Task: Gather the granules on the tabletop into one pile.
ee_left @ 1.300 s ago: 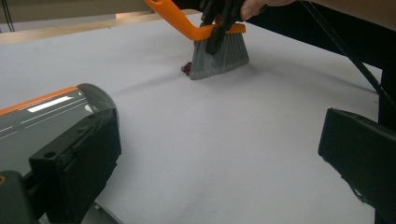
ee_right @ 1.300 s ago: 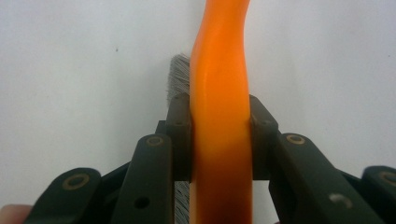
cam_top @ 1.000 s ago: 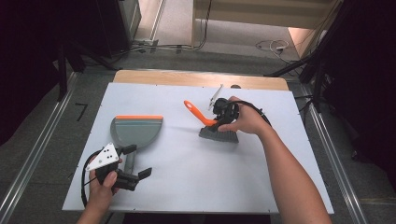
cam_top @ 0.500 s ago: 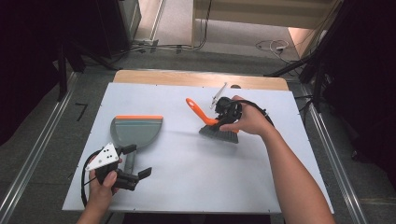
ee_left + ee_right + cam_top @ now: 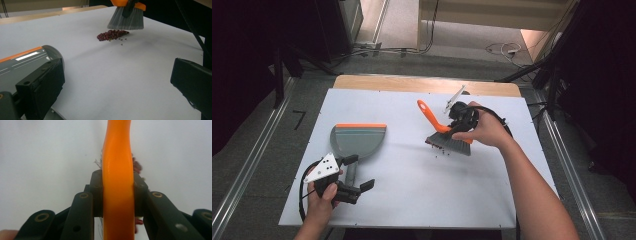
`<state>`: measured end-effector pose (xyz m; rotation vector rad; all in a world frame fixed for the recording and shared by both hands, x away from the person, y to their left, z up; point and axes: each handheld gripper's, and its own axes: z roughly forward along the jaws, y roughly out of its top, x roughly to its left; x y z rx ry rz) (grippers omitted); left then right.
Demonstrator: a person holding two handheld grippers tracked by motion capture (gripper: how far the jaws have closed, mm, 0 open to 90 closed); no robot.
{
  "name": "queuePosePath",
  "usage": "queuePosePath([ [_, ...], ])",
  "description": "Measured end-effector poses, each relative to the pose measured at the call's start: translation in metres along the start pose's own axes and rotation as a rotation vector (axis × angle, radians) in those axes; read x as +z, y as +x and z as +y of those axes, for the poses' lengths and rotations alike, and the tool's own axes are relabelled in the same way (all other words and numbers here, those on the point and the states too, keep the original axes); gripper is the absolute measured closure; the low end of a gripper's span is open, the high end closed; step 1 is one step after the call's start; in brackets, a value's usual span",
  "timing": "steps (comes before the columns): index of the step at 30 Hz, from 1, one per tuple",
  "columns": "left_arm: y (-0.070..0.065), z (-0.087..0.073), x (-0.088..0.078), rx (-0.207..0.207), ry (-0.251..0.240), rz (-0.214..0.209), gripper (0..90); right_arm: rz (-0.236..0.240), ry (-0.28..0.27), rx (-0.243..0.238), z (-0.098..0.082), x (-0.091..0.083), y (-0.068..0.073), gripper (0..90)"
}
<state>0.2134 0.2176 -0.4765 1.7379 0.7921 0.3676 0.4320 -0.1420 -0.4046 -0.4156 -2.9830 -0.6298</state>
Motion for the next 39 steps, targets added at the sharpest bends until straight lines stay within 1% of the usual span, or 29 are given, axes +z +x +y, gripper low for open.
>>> queuePosePath([
  [2, 0.000, 0.000, 0.000, 0.001, 0.004, 0.001, 0.2, 0.020, 0.011, 0.000, 0.001, 0.008, 0.008, 68.2],
  [4, -0.001, 0.000, 0.001, 0.001, 0.002, -0.002, 0.2, 0.049, 0.036, -0.001, 0.003, 0.020, 0.014, 68.1],
  [5, -0.001, 0.000, 0.001, 0.001, 0.003, -0.002, 0.2, 0.062, 0.059, -0.008, 0.004, 0.027, 0.017, 68.2],
  [7, -0.002, 0.000, 0.001, 0.002, 0.003, -0.003, 0.2, 0.082, 0.077, -0.010, 0.007, 0.037, 0.019, 68.1],
  [9, -0.002, 0.000, 0.001, 0.003, 0.003, -0.003, 0.3, 0.078, 0.099, -0.003, 0.009, 0.043, 0.018, 68.2],
  [10, -0.002, 0.000, 0.001, 0.003, 0.002, -0.002, 0.2, 0.063, 0.102, 0.014, 0.010, 0.045, 0.016, 68.1],
  [12, -0.001, 0.000, 0.000, 0.001, 0.001, 0.000, 0.3, 0.061, 0.102, 0.026, 0.010, 0.045, 0.009, 68.1],
  [16, 0.000, 0.000, -0.001, 0.000, 0.001, 0.002, 0.2, 0.032, 0.086, 0.052, 0.007, 0.041, -0.002, 68.0],
  [17, 0.000, 0.000, -0.001, -0.001, 0.001, 0.001, 0.3, 0.016, 0.078, 0.069, 0.006, 0.041, -0.004, 68.0],
  [18, 0.000, 0.000, 0.000, -0.001, 0.001, 0.000, 0.3, 0.007, 0.080, 0.059, 0.006, 0.040, -0.006, 68.0],
  [20, 0.000, 0.000, 0.000, 0.001, 0.002, -0.001, 0.2, -0.021, 0.084, 0.077, 0.006, 0.038, -0.007, 68.1],
  [22, -0.001, 0.000, 0.000, 0.002, 0.001, -0.001, 0.2, -0.037, 0.077, 0.082, 0.006, 0.035, -0.008, 68.2],
  [24, -0.001, 0.000, 0.000, 0.002, 0.001, 0.001, 0.3, -0.035, 0.060, 0.079, 0.005, 0.033, -0.008, 68.2],
  [27, -0.001, 0.000, -0.001, 0.001, 0.004, 0.002, 0.2, -0.041, 0.032, 0.098, 0.004, 0.025, -0.007, 68.1],
  [28, -0.001, 0.000, -0.001, 0.001, 0.004, 0.002, 0.2, -0.042, 0.015, 0.090, 0.004, 0.023, -0.008, 68.2],
  [30, -0.001, 0.000, 0.000, 0.002, 0.003, 0.001, 0.3, -0.049, -0.005, 0.095, 0.002, 0.017, -0.007, 68.2],
  [31, -0.001, 0.000, 0.000, 0.002, 0.003, 0.001, 0.2, -0.057, -0.013, 0.103, 0.001, 0.014, -0.006, 68.1],
  [32, -0.001, 0.000, 0.000, 0.002, 0.003, 0.001, 0.3, -0.059, -0.017, 0.119, 0.000, 0.011, -0.005, 68.2],
  [36, -0.001, 0.000, -0.001, 0.002, 0.002, 0.003, 0.2, -0.066, -0.054, 0.154, -0.008, 0.001, -0.004, 68.2],
  [39, 0.000, 0.000, -0.001, 0.004, 0.003, 0.005, 0.3, -0.072, -0.087, 0.191, -0.018, -0.005, -0.003, 68.2],
])
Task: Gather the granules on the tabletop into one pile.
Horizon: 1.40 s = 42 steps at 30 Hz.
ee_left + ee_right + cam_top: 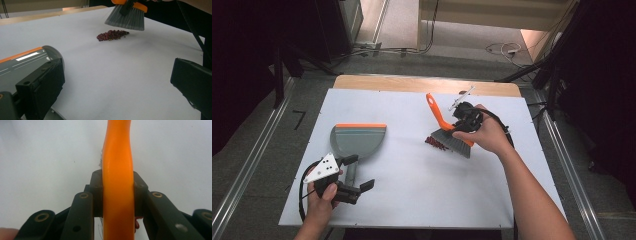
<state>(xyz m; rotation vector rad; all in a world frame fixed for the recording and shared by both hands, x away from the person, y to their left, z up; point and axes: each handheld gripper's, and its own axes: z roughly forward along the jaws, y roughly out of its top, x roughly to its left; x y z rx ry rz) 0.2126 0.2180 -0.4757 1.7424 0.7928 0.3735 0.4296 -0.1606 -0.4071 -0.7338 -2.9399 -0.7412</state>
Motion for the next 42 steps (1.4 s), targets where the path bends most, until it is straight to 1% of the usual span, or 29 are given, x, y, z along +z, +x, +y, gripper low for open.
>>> queuePosePath([
  [3, 0.000, 0.000, 0.001, -0.001, -0.003, -0.002, 0.3, 0.001, -0.043, 0.049, -0.012, -0.006, 0.000, 68.1],
  [6, -0.001, 0.000, 0.002, -0.001, 0.001, -0.004, 0.3, -0.011, -0.081, 0.078, -0.025, -0.012, 0.001, 68.1],
  [7, -0.002, 0.000, 0.002, 0.000, 0.001, -0.004, 0.2, -0.016, -0.100, 0.096, -0.032, -0.015, 0.001, 68.1],
  [10, -0.002, 0.000, 0.003, 0.002, 0.000, -0.005, 0.3, -0.018, -0.136, 0.119, -0.046, -0.021, 0.002, 68.1],
  [13, -0.002, 0.000, 0.004, 0.003, 0.002, -0.004, 0.3, -0.032, -0.165, 0.149, -0.062, -0.026, 0.003, 68.1],
  [14, -0.002, 0.000, 0.004, 0.003, 0.002, -0.003, 0.3, -0.030, -0.184, 0.169, -0.069, -0.029, 0.004, 68.1],
  [16, -0.002, 0.000, 0.003, 0.002, 0.002, -0.001, 0.2, -0.027, -0.206, 0.189, -0.078, -0.033, 0.005, 68.1],
  [20, -0.002, 0.000, 0.003, 0.001, -0.002, 0.000, 0.2, -0.043, -0.245, 0.227, -0.102, -0.039, 0.009, 68.1],
  [23, -0.002, 0.000, 0.002, 0.001, -0.002, 0.002, 0.2, -0.032, -0.284, 0.265, -0.121, -0.043, 0.010, 68.1],
  [25, -0.001, 0.000, 0.002, 0.003, -0.001, 0.004, 0.2, -0.034, -0.305, 0.280, -0.133, -0.045, 0.012, 68.2],
  [28, -0.001, 0.000, 0.002, 0.001, -0.005, 0.005, 0.2, -0.013, -0.332, 0.301, -0.151, -0.046, 0.014, 68.2],
  [33, -0.001, 0.001, 0.001, 0.002, -0.007, 0.006, 0.3, -0.003, -0.361, 0.328, -0.175, -0.050, 0.020, 68.1],
  [36, -0.001, 0.001, 0.001, 0.007, -0.007, 0.009, 0.3, 0.016, -0.378, 0.344, -0.187, -0.053, 0.022, 68.1],
  [38, -0.001, 0.002, 0.001, 0.010, -0.009, 0.010, 0.2, 0.021, -0.392, 0.355, -0.194, -0.055, 0.024, 68.1],
  [42, -0.002, 0.002, 0.000, 0.016, -0.010, 0.011, 0.2, 0.022, -0.396, 0.364, -0.202, -0.056, 0.025, 68.1],
])
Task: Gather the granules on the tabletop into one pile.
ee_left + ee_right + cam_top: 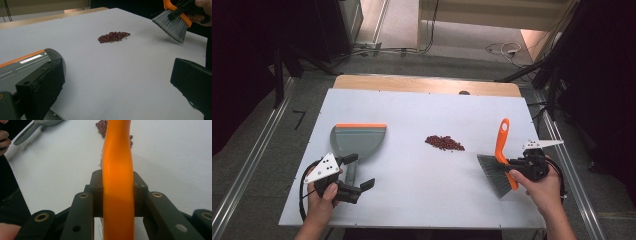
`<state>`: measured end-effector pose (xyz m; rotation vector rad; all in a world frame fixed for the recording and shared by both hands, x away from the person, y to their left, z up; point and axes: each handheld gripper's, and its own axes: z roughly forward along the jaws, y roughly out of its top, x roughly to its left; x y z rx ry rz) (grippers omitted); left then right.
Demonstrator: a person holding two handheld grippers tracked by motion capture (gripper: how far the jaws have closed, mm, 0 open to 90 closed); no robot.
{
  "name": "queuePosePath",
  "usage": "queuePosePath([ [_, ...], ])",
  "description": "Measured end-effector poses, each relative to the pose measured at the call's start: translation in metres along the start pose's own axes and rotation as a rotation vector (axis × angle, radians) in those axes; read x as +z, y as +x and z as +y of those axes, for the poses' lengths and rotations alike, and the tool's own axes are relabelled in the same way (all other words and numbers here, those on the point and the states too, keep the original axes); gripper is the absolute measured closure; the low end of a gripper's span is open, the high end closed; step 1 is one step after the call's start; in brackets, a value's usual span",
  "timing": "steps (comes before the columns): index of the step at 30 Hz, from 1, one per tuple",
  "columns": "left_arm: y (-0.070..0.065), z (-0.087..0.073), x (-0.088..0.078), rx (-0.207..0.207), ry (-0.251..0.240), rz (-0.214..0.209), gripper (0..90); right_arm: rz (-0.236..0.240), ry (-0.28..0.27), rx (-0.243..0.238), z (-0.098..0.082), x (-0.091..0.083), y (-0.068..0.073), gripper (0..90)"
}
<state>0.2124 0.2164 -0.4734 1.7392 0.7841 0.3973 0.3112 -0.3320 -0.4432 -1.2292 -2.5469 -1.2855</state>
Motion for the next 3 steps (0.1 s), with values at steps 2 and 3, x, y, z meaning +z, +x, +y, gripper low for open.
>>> queuePosePath([
  [2, -0.0006, 0.0002, -0.0001, -0.002, -0.002, 0.000, 0.2, 0.002, -0.006, 0.003, -0.0010, -0.0001, -0.0015, 68.1],
  [3, -0.0009, 0.0004, 0.0000, 0.000, 0.000, 0.002, 0.2, 0.003, -0.010, 0.008, -0.0012, 0.0001, -0.0020, 68.1],
])
